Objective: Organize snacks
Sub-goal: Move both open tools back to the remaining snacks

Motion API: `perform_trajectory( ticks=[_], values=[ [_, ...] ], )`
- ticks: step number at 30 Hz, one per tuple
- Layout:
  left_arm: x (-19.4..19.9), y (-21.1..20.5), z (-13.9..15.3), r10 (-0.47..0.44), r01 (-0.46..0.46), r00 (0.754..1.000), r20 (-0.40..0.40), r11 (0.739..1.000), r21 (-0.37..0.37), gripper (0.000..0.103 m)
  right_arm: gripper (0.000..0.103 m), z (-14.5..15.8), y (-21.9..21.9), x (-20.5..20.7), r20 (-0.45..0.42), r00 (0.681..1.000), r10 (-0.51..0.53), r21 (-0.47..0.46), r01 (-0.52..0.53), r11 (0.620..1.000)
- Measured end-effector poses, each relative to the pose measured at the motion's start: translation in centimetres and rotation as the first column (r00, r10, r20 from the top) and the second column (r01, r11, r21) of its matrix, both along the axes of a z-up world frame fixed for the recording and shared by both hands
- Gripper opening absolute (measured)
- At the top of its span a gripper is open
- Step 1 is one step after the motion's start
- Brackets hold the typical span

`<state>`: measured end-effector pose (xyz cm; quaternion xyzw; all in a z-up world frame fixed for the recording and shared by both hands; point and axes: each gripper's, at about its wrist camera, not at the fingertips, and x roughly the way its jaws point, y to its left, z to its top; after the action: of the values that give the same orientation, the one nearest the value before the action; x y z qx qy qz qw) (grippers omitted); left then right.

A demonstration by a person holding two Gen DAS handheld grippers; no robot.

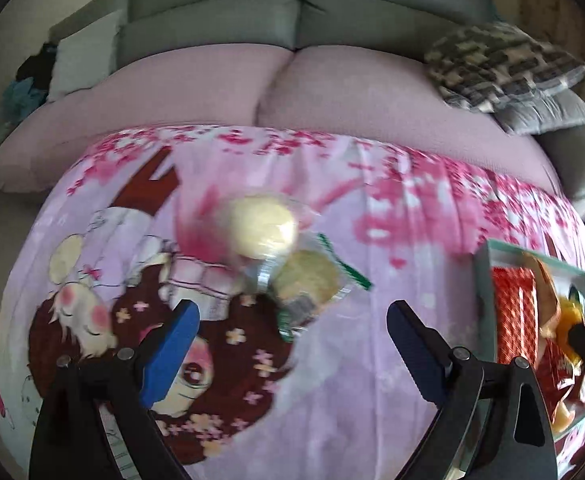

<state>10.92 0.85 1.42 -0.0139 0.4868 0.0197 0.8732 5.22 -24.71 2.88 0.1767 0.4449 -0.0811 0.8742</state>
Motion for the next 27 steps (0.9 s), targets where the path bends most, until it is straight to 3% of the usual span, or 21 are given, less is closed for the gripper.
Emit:
perform_trajectory(
  ticks=[6, 14, 27],
  values=[
    [0.0, 3.8, 0.3, 0.104, -0.103, 0.995, 0.000, 0.992, 0.066, 0.095, 0.103, -0.5, 4.4, 0.6, 0.002, 0.991, 0.131, -0.010, -0.131, 0.991],
    [0.8, 8.6, 0.1, 0.206, -0.204, 0.978, -0.028, 0.977, 0.061, 0.095, 0.103, -1.2, 9.3, 1.1, -0.010, 0.966, 0.259, -0.049, -0.259, 0.965],
    [3.0, 10.1, -2.2, 0.172, -0.165, 0.980, -0.103, 0.984, 0.072, 0.095, 0.103, -3.9, 13.7, 3.5, -0.079, 0.930, 0.360, -0.069, -0.365, 0.928]
  ],
)
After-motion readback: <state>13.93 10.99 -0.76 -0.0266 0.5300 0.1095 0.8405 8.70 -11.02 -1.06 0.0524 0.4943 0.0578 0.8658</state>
